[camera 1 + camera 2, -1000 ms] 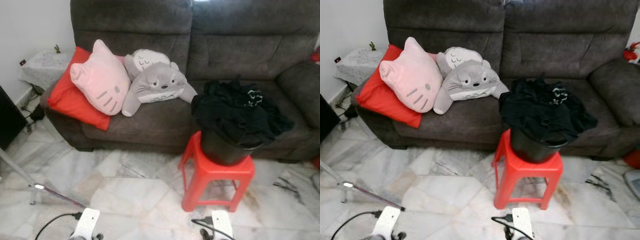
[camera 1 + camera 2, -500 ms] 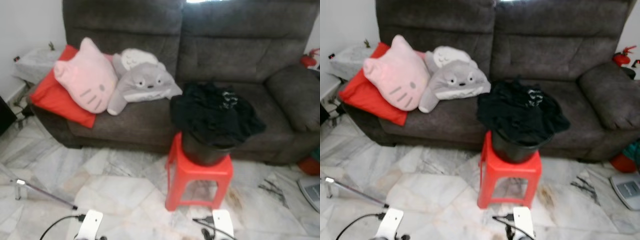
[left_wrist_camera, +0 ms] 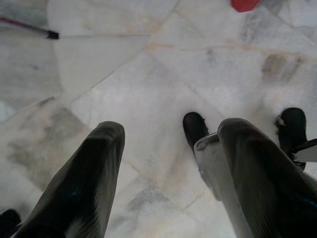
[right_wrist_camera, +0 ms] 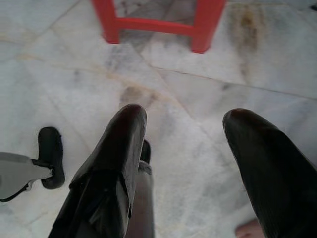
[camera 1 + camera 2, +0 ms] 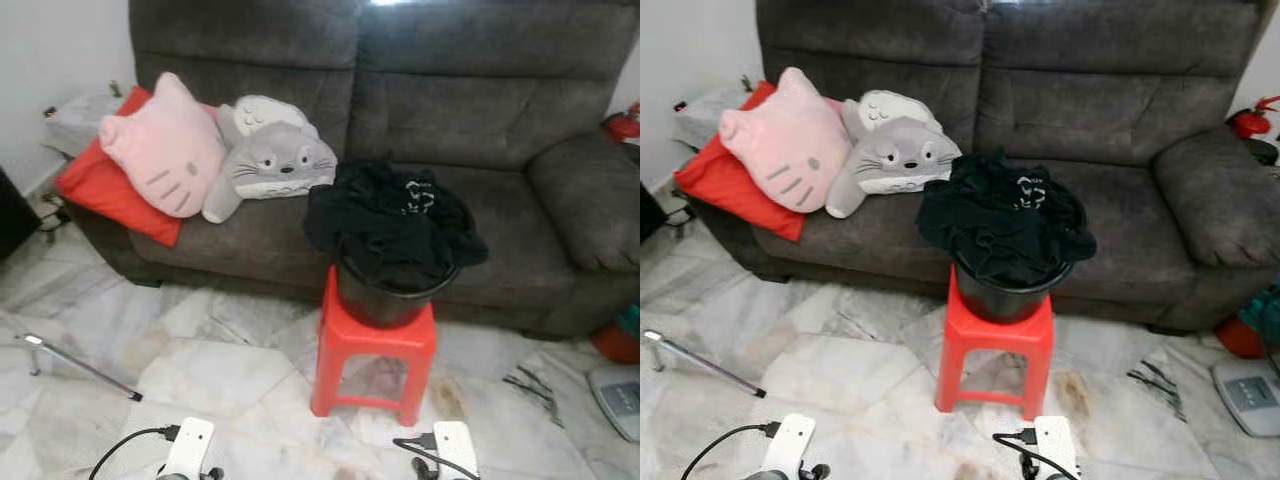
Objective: Hang hanger
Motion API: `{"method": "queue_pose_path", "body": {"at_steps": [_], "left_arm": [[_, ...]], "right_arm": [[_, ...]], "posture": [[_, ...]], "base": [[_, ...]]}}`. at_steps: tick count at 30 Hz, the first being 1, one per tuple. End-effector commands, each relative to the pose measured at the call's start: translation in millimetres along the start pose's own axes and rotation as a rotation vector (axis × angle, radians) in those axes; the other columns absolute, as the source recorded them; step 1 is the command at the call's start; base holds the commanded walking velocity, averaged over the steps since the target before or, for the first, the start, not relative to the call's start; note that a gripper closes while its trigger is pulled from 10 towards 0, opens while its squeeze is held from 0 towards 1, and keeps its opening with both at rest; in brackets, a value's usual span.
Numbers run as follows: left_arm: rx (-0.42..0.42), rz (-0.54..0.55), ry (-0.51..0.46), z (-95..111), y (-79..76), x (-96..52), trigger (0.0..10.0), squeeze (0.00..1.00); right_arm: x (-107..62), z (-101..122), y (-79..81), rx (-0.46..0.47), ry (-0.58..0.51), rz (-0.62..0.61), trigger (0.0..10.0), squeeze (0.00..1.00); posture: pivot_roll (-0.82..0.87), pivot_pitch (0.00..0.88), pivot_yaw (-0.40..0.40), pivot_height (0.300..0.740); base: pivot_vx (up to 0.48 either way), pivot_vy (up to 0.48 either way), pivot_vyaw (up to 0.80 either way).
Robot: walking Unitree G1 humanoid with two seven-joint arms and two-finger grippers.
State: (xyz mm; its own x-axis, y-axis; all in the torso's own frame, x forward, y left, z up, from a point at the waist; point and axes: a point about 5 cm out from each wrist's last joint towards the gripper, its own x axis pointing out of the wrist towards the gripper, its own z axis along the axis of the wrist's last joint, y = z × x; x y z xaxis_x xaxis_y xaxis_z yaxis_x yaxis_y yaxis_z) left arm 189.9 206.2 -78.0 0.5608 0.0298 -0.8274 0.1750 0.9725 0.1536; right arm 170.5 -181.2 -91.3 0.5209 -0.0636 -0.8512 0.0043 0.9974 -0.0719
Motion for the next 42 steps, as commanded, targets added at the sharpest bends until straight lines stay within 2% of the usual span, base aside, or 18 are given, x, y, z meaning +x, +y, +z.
{"method": "queue_pose_path", "body": {"at_steps": [1,8,14,30,35,42], "left_arm": [[-0.004,-0.002,0.026,-5.4,2.7,-0.9,10.0,0.00],[0.004,-0.009,0.029,-6.3,2.9,-1.1,10.0,0.00],[0.009,-0.011,0.032,-6.4,3.3,-1.2,10.0,0.00],[-0.001,-0.012,0.024,-3.5,2.2,-0.6,10.0,0.00],[-0.005,-0.011,0.023,-2.7,1.8,-0.4,10.0,0.00],[-0.011,-0.009,0.021,-2.0,1.4,-0.2,10.0,0.00]], "right_arm": [[-0.2,-0.5,-0.6,0.014,-0.004,-0.005,10.0,0.00],[-0.2,-1.3,0.6,0.010,-0.003,-0.005,10.0,0.00],[-0.2,-1.4,0.9,0.006,0.000,-0.007,10.0,0.00],[0.1,1.9,-1.1,0.015,-0.015,-0.013,10.0,0.00],[0.2,2.5,-1.7,0.014,-0.015,-0.011,10.0,0.00],[0.2,4.5,-2.4,0.013,-0.030,-0.013,10.0,0.00]], "posture": [[-0.07,0.000,0.007,0.740],[-0.07,0.000,0.012,0.740],[-0.07,0.000,0.013,0.740],[-0.07,0.000,0.004,0.740],[-0.06,0.000,0.000,0.740],[-0.06,0.000,-0.002,0.740]], "base": [[0.000,0.000,0.00],[0.000,0.000,0.00],[0.000,0.000,-0.70],[0.000,0.000,0.00],[0.000,0.000,-0.65],[0.000,0.000,0.00]]}}
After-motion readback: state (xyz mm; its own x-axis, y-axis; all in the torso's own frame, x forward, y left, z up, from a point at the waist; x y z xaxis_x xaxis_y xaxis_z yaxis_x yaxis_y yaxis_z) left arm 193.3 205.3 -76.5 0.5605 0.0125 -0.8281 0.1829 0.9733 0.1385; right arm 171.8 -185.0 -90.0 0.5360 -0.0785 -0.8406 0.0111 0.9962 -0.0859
